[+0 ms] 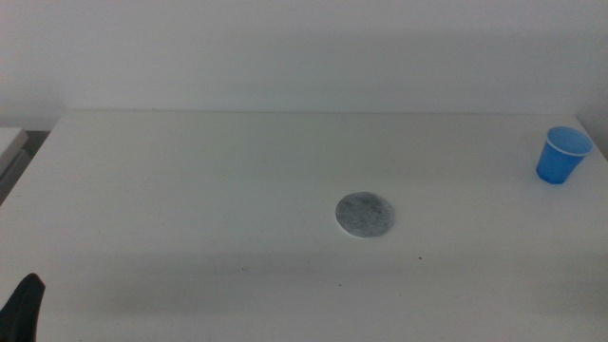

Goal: Place an empty cup on a cup mat.

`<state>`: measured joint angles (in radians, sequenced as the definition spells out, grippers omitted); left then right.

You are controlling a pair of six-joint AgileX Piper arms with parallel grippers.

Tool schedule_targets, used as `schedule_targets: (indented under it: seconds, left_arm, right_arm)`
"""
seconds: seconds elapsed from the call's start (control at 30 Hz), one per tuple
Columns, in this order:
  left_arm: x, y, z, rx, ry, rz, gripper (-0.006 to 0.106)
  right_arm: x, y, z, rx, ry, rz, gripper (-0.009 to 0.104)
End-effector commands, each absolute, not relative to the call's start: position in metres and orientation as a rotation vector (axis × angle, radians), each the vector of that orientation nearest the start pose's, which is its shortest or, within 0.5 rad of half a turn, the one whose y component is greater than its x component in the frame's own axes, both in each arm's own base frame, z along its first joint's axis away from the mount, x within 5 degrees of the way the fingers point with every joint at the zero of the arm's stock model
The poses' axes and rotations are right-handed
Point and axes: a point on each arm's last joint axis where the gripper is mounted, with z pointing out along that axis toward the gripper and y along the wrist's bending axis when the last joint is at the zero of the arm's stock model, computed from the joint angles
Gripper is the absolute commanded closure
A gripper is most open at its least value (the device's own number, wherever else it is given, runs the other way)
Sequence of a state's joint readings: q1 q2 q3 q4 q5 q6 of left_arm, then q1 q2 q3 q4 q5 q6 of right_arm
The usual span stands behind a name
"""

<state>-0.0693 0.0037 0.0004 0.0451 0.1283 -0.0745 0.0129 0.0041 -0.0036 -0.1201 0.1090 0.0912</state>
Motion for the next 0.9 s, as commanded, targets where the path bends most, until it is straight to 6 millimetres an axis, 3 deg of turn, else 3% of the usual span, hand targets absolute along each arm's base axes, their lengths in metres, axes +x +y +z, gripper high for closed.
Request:
schedule_targets:
  seconds: [0.0,0.1,0.2,0.33,0.5,0.67,0.87]
  left_arm:
    - [0.056,-0.003,0.203,0.026,1.599,-0.076,0.007]
    - [0.056,-0.003,0.203,0.026,1.599,-0.076,0.007]
    - [0.056,-0.003,0.203,0.026,1.599,-0.076,0.007]
    - [0.056,-0.003,0.203,0.026,1.599,-0.076,0.007]
    - [0.056,-0.003,0.203,0.026,1.599,-0.076,0.007]
    - [0.056,-0.003,0.203,0.026,1.599,-0.076,0.007]
    - [0.056,-0.003,0.203,0.026,1.599,-0.076,0.007]
  right_arm:
    - [0.056,0.0,0.208,-0.009,1.541,-0.005,0.002]
    - [0.056,0.0,0.215,0.069,1.494,0.086,0.002]
    - [0.05,0.0,0.247,0.091,1.525,0.096,0.002]
    - [0.057,-0.002,0.291,0.134,1.737,0.091,0.002]
    - [0.083,-0.002,0.343,0.181,2.09,0.067,0.002]
    - [0.108,-0.003,0.372,0.216,2.402,0.034,0.002]
    - [0.149,-0.002,0.393,0.198,2.264,0.05,0.002]
